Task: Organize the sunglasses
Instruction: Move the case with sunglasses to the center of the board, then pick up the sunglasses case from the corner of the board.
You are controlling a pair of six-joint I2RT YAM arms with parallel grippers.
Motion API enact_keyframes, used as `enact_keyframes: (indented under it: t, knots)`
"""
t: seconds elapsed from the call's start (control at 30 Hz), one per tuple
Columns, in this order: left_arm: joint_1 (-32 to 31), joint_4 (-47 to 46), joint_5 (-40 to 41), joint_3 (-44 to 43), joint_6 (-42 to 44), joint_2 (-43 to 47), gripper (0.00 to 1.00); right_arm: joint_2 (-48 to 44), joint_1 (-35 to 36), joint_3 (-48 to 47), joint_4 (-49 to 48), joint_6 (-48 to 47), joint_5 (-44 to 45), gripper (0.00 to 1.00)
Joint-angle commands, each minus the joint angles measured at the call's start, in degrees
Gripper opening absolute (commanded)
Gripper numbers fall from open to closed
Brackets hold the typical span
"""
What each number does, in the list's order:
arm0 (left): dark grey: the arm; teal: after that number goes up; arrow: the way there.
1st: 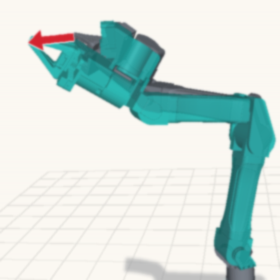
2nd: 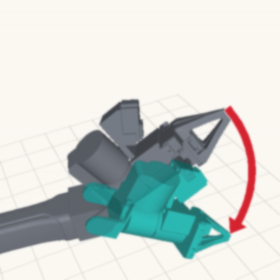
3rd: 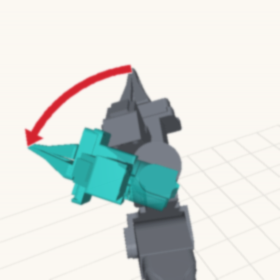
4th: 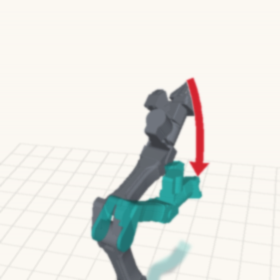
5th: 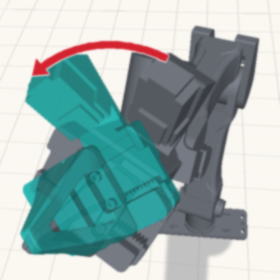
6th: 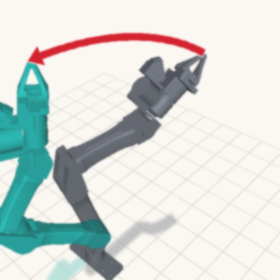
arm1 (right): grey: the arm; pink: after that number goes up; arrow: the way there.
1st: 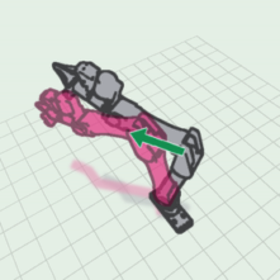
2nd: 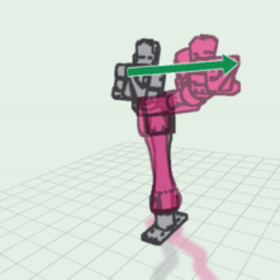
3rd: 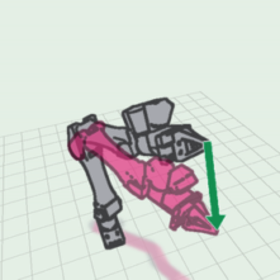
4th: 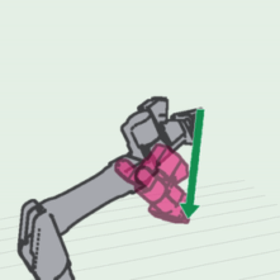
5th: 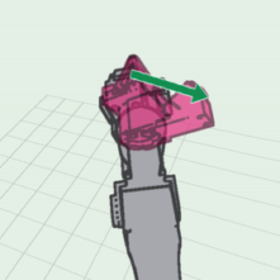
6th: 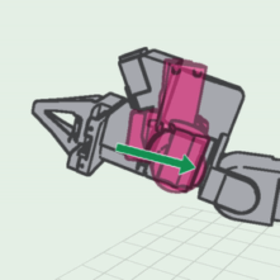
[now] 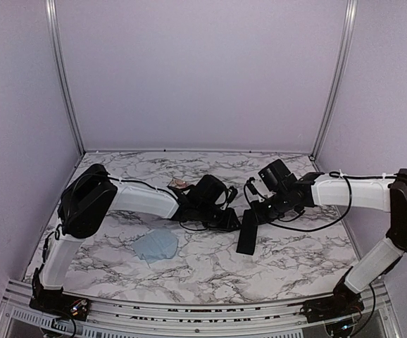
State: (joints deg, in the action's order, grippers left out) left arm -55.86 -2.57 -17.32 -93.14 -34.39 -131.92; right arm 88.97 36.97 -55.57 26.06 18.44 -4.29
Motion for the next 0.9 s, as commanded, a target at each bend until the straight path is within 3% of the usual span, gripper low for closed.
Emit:
enact_keyframes:
  t: [0.0,0.17,0.33,0.37,0.47,0.53,0.57,0.73,0.87]
  knots:
    - [0.02,2.57,2.45,2.24,3.5,5.76,0.2,-3.51,-0.58,-2.3,1.23,0.18,5.31,0.02]
    - [1.04,3.72,7.14,8.14,7.58,15.49,0.27,-4.77,-0.58,-6.44,0.96,-0.91,9.11,0.08]
    - [3.29,5.62,15.6,14.49,12.78,24.92,0.37,-5.42,-0.58,-7.9,-2.09,-0.54,12.14,0.23]
    - [3.9,5.63,17.79,16.18,13.64,26.98,0.38,-5.58,-0.58,-7.96,-2.56,-0.19,12.67,0.29]
    - [6.24,5.95,21.56,21.42,15.89,33.06,0.41,-6.87,-0.9,-6.85,-4.89,-0.05,14.52,0.61]
    - [7.94,7.3,23.47,24.26,16.82,36.84,0.53,-7.82,-1.02,-6.05,-5.62,0.12,17.68,0.89]
    - [8.71,8.31,24.65,25.39,17.45,38.66,0.6,-8.04,-1.15,-5.98,-5.51,0.03,19.39,0.98]
    - [10.15,19.38,34.5,26.18,21.23,46.59,0.84,-4.81,-5.03,-8.38,-2.85,0.37,19.73,1.0]
    - [10.15,30.11,40.61,23.29,22.18,52.48,0.93,-0.04,-9.85,-11.28,-2.52,-0.41,15.08,0.99]
